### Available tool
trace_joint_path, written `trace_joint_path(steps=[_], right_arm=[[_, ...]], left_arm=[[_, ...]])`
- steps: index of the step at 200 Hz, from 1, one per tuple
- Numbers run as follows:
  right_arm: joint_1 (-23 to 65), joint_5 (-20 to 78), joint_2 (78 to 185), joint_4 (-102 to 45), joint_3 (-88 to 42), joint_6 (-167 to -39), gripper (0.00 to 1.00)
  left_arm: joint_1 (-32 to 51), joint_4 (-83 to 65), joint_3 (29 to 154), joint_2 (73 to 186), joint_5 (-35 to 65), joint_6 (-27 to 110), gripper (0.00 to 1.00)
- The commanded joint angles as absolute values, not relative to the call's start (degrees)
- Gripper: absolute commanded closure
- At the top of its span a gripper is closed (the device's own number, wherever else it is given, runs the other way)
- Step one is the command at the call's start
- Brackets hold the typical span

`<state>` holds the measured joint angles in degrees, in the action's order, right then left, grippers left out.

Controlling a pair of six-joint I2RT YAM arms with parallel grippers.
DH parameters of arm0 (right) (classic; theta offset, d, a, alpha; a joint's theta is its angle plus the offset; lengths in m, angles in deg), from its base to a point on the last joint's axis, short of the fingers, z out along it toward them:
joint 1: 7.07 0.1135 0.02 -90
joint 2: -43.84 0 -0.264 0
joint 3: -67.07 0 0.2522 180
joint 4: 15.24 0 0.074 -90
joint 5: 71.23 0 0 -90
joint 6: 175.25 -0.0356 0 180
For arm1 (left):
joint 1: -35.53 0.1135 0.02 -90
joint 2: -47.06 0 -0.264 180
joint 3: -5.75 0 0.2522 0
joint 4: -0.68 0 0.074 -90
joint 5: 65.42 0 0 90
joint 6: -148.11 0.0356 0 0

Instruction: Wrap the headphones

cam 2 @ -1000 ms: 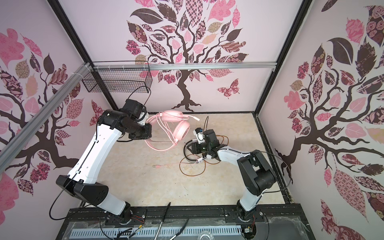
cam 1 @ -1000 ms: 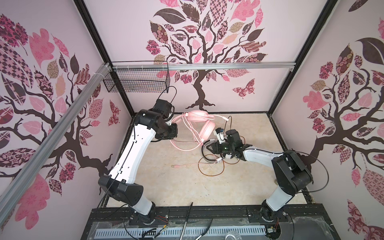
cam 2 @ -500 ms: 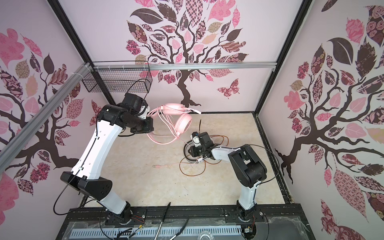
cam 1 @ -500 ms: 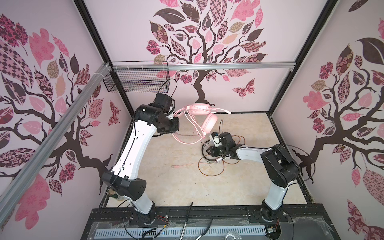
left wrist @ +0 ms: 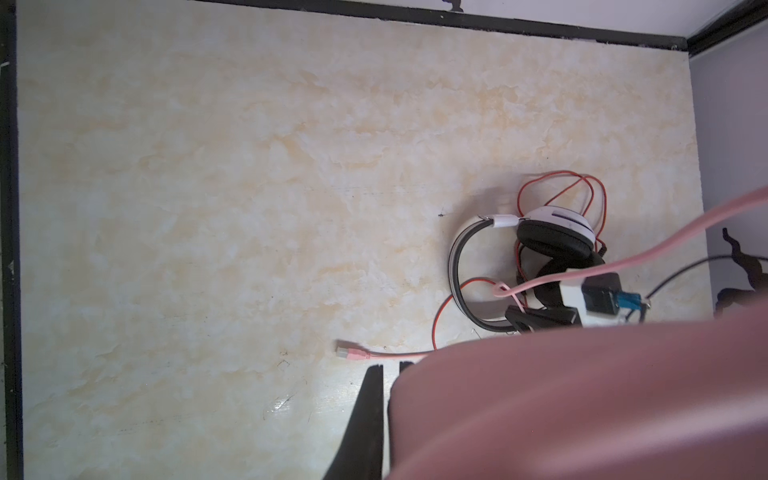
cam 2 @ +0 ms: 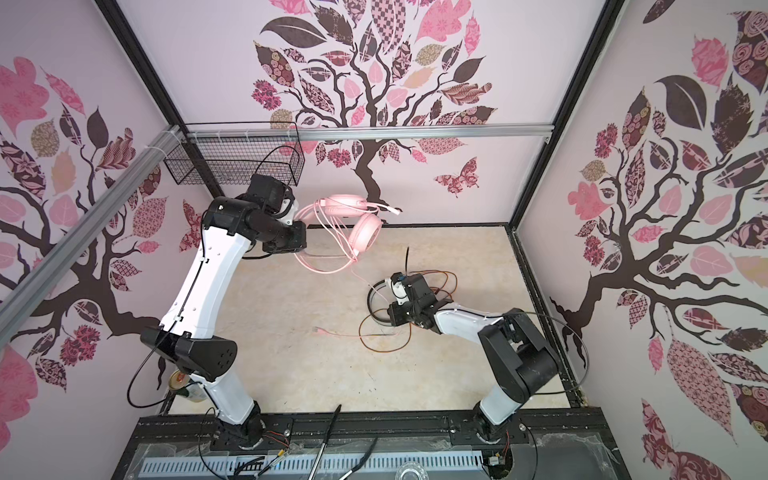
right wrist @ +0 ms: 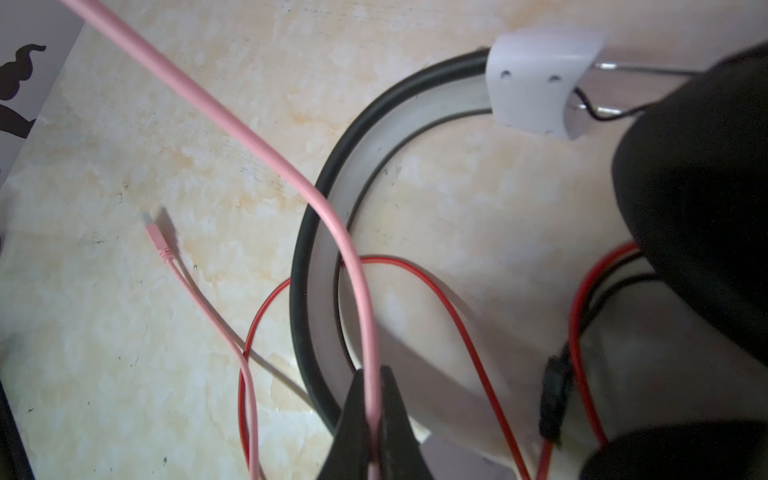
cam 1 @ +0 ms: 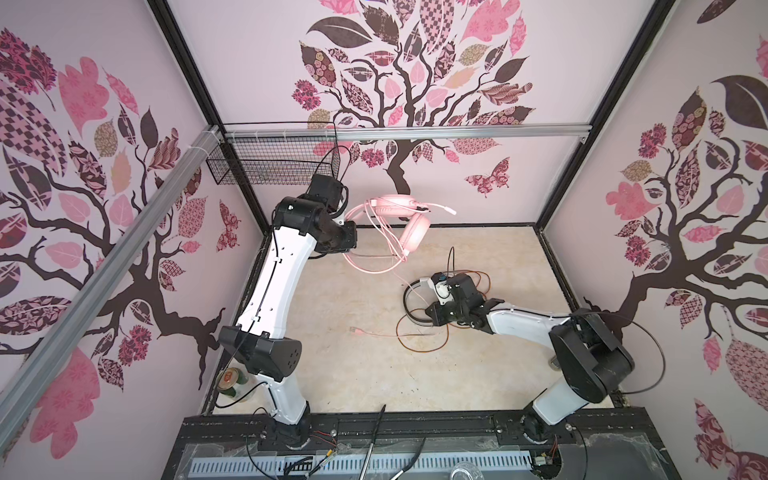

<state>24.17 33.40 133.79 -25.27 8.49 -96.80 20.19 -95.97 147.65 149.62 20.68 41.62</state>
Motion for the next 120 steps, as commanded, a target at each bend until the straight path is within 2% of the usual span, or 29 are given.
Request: trace_joint_path(steps=[1, 120], right_arm=[[24.5, 31.0, 128.8, -28.6, 10.7, -96.7, 1.00], [25.5, 28.6, 125.8, -31.1, 15.2, -95.8, 1.00]], left_arm=[[22.6, -93.1, 151.9, 149.6, 18.8, 40.6, 1.00], [28.6, -91.6, 152.9, 148.0, 18.1, 38.0, 1.00]])
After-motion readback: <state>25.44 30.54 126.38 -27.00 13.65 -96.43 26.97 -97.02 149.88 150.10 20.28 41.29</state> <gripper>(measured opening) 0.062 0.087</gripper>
